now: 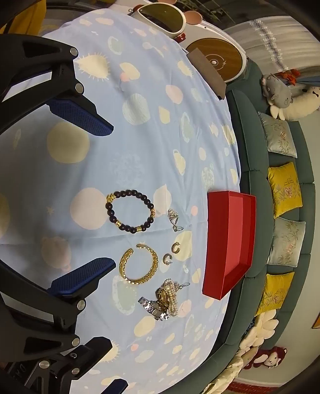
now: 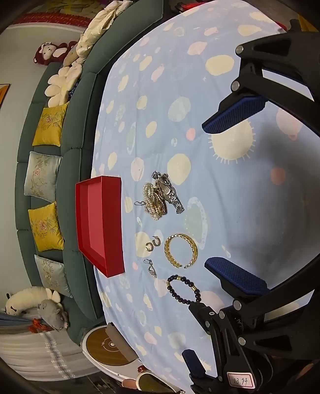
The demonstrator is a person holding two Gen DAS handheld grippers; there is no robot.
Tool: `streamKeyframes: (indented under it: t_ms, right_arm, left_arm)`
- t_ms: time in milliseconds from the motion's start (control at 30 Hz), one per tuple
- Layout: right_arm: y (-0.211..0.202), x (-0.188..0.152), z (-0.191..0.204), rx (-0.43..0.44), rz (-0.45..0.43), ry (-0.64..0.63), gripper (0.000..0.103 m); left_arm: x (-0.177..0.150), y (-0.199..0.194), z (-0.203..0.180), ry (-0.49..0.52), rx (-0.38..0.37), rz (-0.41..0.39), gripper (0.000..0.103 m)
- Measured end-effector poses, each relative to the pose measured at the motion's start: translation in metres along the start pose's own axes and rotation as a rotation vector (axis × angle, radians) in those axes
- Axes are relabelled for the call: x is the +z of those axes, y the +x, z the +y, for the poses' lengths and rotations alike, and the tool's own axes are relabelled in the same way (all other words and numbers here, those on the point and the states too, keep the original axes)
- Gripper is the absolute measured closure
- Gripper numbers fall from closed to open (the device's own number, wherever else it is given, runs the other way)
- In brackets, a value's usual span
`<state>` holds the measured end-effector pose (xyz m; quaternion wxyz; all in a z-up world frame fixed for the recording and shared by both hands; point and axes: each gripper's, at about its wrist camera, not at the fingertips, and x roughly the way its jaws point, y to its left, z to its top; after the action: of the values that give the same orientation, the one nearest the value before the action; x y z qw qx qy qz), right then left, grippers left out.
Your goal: Organize jewelry
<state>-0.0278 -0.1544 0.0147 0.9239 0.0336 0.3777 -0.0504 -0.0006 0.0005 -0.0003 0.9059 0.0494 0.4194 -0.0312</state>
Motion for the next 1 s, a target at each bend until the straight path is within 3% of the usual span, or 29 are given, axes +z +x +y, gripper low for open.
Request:
streamKeyframes:
  t_ms: [1000]
  right_arm:
    - [-0.0019, 0.0011, 0.0032, -0.017, 0.001, -0.007, 0.005]
  left_arm:
    - [0.0023, 0.0012, 0.0052, -0.022, -0.010, 0.015, 0.009]
